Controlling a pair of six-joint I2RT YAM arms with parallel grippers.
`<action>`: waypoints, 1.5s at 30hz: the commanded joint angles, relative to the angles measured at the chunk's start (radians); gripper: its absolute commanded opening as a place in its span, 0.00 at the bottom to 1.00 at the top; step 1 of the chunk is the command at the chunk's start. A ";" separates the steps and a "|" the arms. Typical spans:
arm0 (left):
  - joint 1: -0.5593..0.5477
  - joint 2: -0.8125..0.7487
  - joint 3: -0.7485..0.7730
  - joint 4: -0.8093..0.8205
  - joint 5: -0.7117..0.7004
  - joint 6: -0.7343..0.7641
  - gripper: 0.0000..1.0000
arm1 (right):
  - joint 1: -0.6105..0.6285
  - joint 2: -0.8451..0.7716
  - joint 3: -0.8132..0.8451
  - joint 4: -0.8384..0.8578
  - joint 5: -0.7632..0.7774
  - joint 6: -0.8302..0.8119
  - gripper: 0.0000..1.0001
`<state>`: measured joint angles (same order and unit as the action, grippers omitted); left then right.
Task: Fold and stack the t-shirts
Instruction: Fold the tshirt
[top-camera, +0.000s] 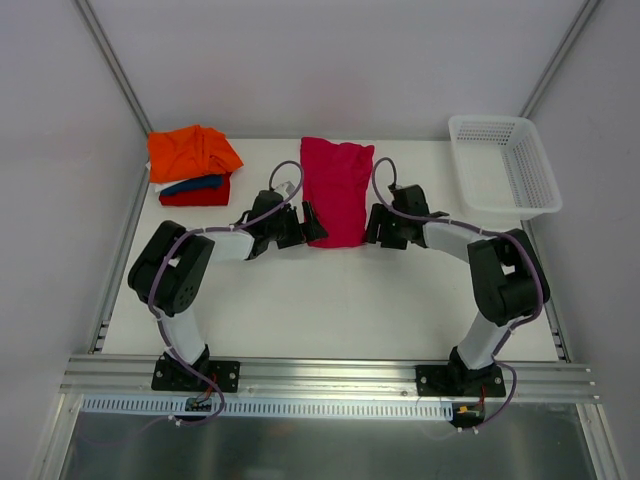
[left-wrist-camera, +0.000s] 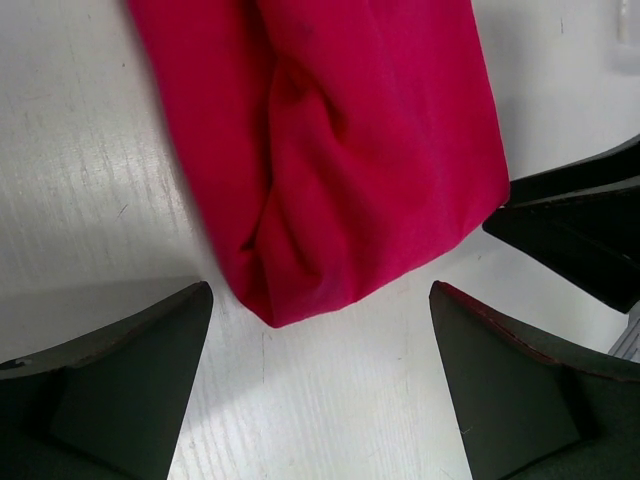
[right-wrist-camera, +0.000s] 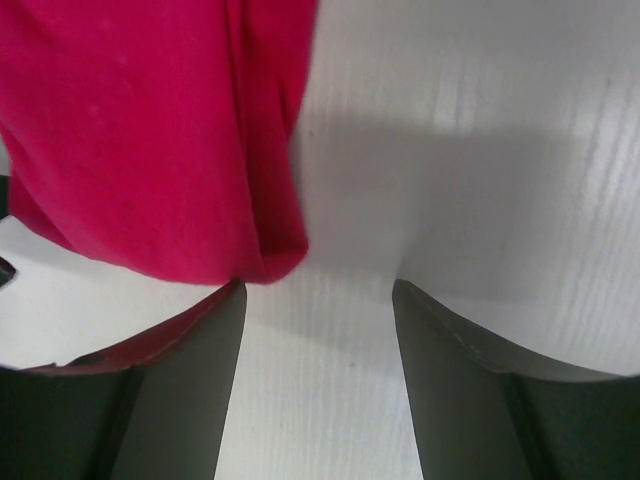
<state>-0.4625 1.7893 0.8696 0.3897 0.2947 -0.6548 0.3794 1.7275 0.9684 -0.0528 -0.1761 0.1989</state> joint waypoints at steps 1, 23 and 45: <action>0.013 0.047 0.003 -0.025 0.017 -0.009 0.93 | 0.007 0.041 0.055 0.047 -0.031 0.010 0.65; 0.024 0.061 -0.044 0.023 0.050 -0.025 0.92 | -0.042 0.044 -0.060 0.266 -0.154 0.114 0.67; 0.028 0.058 -0.089 0.043 0.052 -0.026 0.92 | -0.099 -0.019 -0.100 0.274 -0.157 0.106 0.67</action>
<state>-0.4435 1.7988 0.8043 0.5308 0.3435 -0.6918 0.2871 1.6970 0.8219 0.2115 -0.3195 0.3061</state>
